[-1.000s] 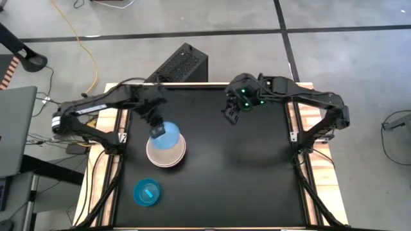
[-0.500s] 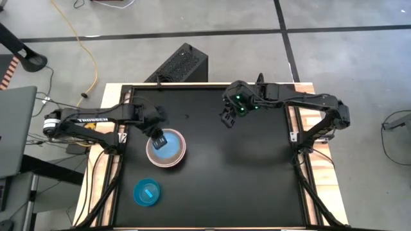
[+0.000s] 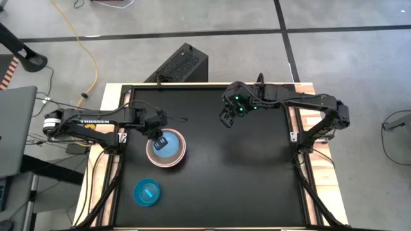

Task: Nest bowls inside each other
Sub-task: Stack the blue patterned bowl on top of the light brown bowl

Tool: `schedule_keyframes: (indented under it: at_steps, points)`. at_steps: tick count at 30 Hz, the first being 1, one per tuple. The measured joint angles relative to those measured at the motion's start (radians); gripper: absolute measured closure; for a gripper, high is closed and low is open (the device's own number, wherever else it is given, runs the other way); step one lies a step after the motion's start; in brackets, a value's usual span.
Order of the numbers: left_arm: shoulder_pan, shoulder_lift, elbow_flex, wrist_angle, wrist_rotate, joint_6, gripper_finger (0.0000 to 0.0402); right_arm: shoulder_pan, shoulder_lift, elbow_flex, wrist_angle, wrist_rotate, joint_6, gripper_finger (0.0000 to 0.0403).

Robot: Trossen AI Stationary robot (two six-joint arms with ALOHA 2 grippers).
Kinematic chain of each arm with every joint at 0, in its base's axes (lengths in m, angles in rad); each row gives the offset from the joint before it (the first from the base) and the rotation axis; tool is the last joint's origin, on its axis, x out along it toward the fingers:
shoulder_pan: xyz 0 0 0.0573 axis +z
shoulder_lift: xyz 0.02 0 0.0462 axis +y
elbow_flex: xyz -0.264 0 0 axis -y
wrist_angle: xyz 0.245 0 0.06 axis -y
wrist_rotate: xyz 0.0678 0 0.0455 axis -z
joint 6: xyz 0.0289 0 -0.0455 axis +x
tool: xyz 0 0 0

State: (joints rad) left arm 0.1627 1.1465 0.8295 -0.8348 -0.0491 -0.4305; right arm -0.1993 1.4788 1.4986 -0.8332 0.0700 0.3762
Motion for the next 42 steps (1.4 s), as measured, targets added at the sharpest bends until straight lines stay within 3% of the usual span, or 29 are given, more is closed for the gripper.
schedule_keyframes:
  at_steps: [29, 36, 42]
  points:
    - [-0.022, 0.000, -0.031, 0.010, -0.041, -0.027, 0.0398, 0.000, 0.000, 0.000, 0.002, 0.000, -0.001, 0.0145]
    - [-0.023, 0.000, -0.031, 0.020, -0.044, -0.036, 0.0346, 0.000, 0.000, 0.001, 0.002, -0.014, 0.000, 0.0145]
    - [-0.022, 0.000, -0.031, 0.015, 0.016, -0.024, 0.0298, 0.000, 0.000, 0.001, 0.002, -0.021, 0.000, 0.0145]
